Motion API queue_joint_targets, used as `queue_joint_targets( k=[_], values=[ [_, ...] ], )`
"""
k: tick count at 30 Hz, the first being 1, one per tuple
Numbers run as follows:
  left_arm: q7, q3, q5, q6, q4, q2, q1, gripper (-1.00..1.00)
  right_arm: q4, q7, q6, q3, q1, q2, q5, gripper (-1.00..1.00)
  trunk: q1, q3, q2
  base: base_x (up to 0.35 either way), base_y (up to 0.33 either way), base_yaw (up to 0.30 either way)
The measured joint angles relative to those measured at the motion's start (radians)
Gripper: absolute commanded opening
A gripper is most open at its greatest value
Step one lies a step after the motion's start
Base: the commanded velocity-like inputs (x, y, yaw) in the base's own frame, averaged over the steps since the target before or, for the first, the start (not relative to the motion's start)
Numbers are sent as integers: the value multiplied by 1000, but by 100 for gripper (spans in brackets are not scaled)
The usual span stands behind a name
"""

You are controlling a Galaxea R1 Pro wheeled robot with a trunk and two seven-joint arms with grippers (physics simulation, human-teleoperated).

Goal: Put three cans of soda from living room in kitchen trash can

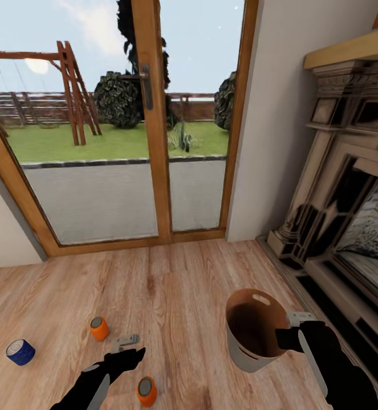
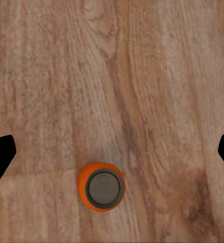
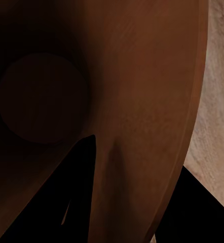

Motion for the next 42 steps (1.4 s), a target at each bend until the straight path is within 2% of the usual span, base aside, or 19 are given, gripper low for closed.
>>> queue_joint_targets(
  k=[4,10,30,42],
  values=[
    [4,1,0,-42,8,0,-3,100,2,1,0,0,0,0,-1,-100,0,0,0,142,0,0],
    [5,2,0,-60,11,0,-4,100,2,1,0,0,0,0,2,-100,0,0,0,123,0,0],
    [5,2,0,-64,11,0,-4,100,2,1,0,0,0,0,0,-100,0,0,0,41,0,0],
    [4,2,-1,-64,11,0,-4,100,2,1,0,-2,0,-1,2,-100,0,-16,0,1,0,0]
  ],
)
